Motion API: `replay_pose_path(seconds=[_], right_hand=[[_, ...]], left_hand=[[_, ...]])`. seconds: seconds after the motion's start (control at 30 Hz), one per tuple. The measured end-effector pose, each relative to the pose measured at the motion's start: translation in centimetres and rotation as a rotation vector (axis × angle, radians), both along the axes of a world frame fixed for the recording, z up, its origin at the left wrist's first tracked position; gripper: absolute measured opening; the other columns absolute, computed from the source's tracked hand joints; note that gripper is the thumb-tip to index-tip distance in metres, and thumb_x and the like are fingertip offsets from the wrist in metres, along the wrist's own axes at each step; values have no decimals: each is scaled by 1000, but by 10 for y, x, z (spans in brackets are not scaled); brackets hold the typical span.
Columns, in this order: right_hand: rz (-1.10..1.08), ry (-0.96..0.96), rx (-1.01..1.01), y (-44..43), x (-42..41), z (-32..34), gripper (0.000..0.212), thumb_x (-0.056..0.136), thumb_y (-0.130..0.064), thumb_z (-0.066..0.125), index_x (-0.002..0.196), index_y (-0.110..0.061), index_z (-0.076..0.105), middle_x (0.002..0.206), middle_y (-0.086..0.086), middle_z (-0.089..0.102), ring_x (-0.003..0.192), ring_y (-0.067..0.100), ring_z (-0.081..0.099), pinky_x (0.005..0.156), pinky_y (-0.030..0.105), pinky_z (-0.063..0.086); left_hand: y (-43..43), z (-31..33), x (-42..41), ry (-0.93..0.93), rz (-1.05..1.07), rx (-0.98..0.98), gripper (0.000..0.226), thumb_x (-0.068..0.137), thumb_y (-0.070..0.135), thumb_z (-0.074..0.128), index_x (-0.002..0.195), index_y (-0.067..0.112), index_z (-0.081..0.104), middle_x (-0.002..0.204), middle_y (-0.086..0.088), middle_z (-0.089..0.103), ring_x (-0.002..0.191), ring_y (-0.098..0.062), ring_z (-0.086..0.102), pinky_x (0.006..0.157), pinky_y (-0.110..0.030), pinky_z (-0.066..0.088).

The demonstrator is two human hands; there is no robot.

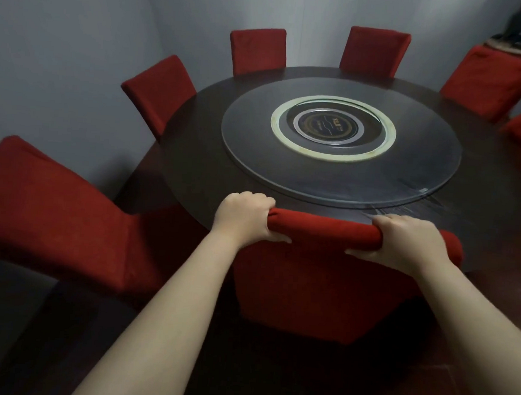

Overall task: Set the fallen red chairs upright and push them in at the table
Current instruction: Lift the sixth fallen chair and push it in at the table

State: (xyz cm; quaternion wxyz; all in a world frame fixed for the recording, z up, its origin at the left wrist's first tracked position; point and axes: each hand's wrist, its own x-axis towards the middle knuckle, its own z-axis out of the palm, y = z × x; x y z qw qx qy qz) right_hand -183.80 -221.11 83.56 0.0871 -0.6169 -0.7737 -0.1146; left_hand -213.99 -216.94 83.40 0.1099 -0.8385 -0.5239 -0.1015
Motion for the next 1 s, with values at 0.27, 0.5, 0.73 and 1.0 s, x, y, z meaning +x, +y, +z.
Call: replay_pose_path(seconds=[0.27, 0.5, 0.73, 1.0], right_hand=[[-5, 69, 38, -21, -34, -17, 65, 57, -87, 58, 71, -25, 41, 82, 0, 68, 80, 26, 67, 62, 32, 46], [34, 98, 91, -37, -92, -42, 60, 58, -70, 76, 65, -16, 51, 64, 4, 61, 58, 29, 62, 47, 30, 41], [71, 12, 68, -34, -16, -45, 65, 50, -71, 80, 61, -14, 51, 61, 6, 60, 54, 30, 63, 45, 32, 46], [72, 90, 58, -33, -54, -59, 63, 60, -74, 72, 71, -15, 55, 74, 8, 66, 69, 31, 65, 55, 33, 46]], left_hand=[[0, -5, -29, 45, -121, 53, 63, 53, 73, 75, 74, 15, 62, 73, -6, 62, 68, -30, 64, 60, -36, 47], [3, -11, -70, 134, 32, -201, 67, 58, 77, 67, 92, 20, 61, 91, -1, 59, 90, -28, 60, 80, -39, 45], [-27, -36, -11, 146, 3, -78, 69, 60, 84, 57, 87, 21, 61, 87, -2, 62, 82, -29, 61, 67, -35, 37], [-9, -32, -38, 273, 97, -262, 72, 60, 85, 56, 106, 30, 58, 106, 3, 58, 102, -25, 57, 82, -35, 40]])
